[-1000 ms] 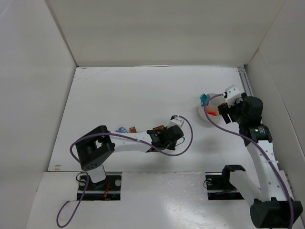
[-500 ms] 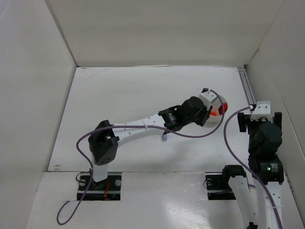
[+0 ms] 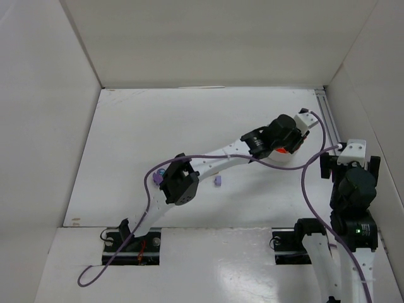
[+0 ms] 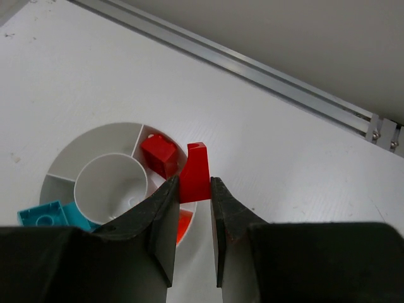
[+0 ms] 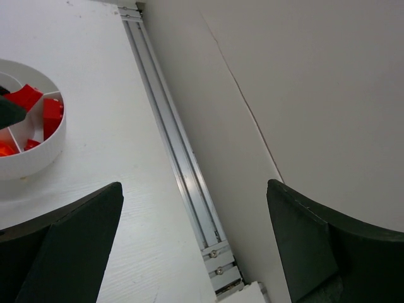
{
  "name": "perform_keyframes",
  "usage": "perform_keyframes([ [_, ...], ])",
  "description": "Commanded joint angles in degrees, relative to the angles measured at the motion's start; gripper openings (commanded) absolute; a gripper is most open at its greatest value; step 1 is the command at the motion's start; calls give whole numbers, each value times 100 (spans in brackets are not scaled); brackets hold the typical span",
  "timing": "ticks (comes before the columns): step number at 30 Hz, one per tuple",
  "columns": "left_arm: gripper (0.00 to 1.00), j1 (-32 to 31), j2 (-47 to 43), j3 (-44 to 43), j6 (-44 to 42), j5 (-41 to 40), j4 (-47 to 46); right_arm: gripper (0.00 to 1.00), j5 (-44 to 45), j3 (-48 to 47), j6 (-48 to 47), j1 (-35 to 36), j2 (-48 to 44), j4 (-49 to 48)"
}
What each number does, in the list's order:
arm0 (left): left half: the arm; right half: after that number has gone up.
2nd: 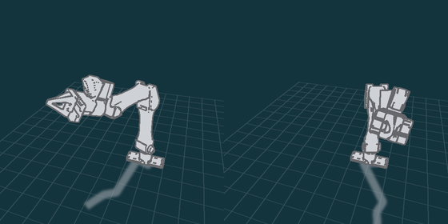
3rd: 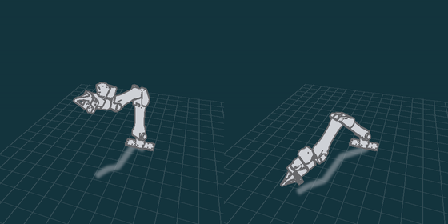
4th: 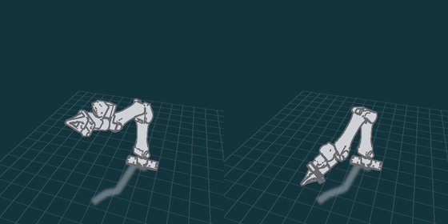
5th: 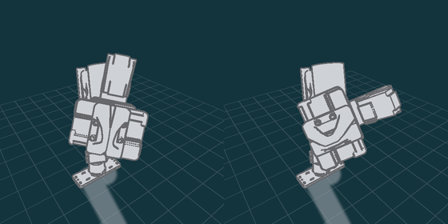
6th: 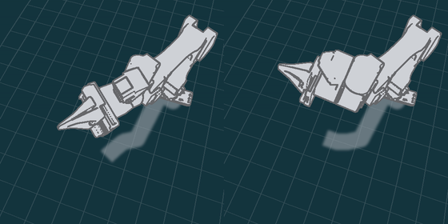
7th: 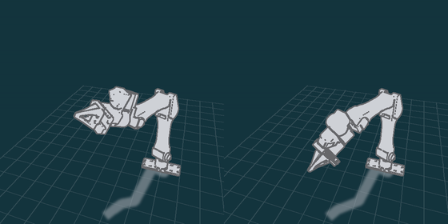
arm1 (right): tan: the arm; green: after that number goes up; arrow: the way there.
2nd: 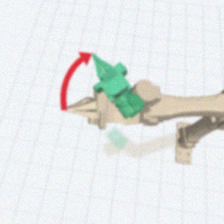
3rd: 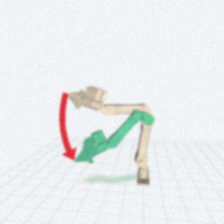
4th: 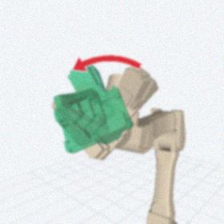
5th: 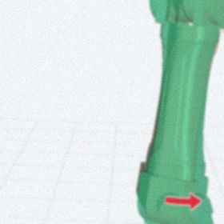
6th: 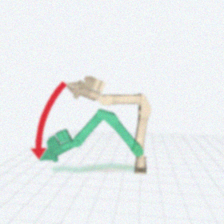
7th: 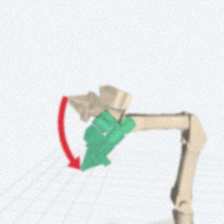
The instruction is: Sort the legos into containers by color
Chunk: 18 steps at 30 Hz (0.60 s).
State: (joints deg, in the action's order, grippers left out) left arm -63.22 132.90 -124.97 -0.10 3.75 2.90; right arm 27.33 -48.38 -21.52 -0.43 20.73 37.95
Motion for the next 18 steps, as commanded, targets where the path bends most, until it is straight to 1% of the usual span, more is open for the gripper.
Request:
perform_keyframes([
  [1,18,12,297,-704,-192,-277,-246,100,185,-181,122,-28,-209,-113],
  [6,18,117,482,-537,-35,-541,-755,100,185,-128,122,-28,-333,-113],
  [9,18,117,710,-677,-34,-699,-755,100,185,-128,174,-28,-333,-113],
  [12,18,117,711,-625,-34,-762,-808,100,185,-76,174,-28,-386,-113],
  [14,21,117,711,-520,-34,-823,-808,100,185,-75,174,-28,-386,-166],
  [18,32,117,711,-458,-34,-815,-808,100,185,-75,174,-28,-386,-166],
])
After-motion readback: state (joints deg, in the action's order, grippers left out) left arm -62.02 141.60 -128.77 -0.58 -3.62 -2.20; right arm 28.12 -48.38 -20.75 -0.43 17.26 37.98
